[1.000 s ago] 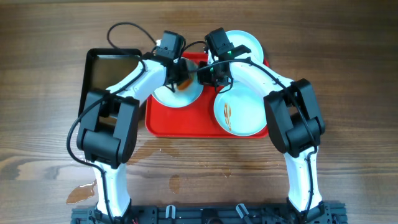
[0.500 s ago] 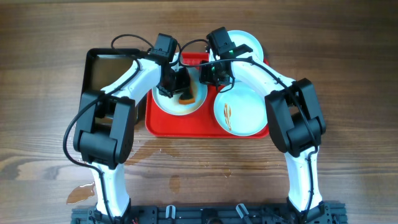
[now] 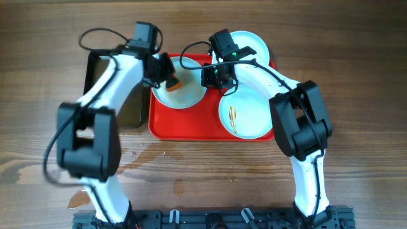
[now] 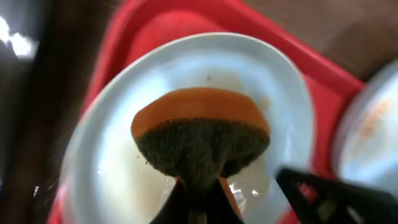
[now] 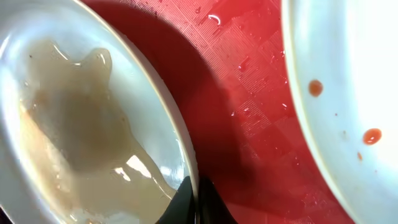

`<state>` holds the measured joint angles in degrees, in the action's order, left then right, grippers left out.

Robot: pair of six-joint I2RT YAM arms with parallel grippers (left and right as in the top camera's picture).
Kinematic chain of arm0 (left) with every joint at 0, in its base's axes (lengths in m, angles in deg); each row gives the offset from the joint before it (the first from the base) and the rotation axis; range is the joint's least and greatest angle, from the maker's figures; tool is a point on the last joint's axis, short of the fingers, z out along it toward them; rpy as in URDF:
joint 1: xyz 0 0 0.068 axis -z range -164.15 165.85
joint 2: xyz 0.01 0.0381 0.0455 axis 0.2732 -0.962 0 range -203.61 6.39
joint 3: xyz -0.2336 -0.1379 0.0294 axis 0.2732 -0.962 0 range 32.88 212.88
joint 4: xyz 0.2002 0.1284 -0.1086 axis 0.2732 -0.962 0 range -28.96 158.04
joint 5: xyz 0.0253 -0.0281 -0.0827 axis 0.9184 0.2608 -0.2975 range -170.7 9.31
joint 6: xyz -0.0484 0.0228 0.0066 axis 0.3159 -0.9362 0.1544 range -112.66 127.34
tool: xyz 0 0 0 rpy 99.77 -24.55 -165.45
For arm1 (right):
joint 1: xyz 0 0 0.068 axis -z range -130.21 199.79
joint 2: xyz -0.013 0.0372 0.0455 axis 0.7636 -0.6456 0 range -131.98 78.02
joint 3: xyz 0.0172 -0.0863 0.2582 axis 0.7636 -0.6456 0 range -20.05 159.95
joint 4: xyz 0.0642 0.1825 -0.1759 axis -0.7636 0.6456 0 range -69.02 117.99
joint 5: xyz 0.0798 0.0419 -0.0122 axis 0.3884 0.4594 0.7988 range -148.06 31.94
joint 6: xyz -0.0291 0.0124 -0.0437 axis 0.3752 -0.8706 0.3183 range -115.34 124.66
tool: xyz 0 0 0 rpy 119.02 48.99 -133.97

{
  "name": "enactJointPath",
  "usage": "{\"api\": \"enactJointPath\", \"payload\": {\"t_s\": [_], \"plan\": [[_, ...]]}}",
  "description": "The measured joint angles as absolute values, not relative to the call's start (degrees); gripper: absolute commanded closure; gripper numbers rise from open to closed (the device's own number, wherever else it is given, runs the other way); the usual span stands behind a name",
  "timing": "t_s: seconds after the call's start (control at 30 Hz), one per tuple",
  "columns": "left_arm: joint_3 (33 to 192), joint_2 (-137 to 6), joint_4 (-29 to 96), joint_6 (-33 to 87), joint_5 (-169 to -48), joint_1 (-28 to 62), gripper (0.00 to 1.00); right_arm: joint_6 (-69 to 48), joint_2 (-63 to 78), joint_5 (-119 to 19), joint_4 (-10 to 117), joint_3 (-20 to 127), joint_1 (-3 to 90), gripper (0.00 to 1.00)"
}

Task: Clean dirty plates on tray and stack at the side
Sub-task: 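Scrub the held plate with the sponge in the left gripper, then carry the plate right off the tray and set it down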

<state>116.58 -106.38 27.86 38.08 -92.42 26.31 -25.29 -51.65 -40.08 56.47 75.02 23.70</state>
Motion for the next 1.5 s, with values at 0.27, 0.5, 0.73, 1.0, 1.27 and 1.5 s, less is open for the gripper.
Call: {"api": "enactJointPath", "payload": {"t_s": [0.27,0.5,0.73,1.0,1.27,1.5], "plan": [[116.7,-98.3,14.2,38.1,-78.3,15.0,0.96,-18.7,-51.3,-36.6,56.8,75.0,23.7,0.95],[115.5,-98.3,14.4,38.1,-77.1,12.7,0.96,-13.2,-34.8,-60.0,60.3,75.0,20.6,0.96],[115.5,-98.3,14.4,38.1,-77.1,12.7,0.96,-8.6,-30.4,-101.9,61.4,75.0,6.8,0.96],[115.0,-98.3,14.5,38.1,-77.1,12.7,0.96,-7.6,-30.4,-135.0,61.1,75.0,-1.7,0.96],[115.0,-98.3,14.5,38.1,-77.1,12.7,0.96,-9.5,-30.3,-110.8,64.5,75.0,8.6,0.96],[114.9,-98.3,15.1,38.1,-77.1,12.7,0.96,-12.3,-30.1,-66.1,69.6,72.8,53.9,0.96]]}}
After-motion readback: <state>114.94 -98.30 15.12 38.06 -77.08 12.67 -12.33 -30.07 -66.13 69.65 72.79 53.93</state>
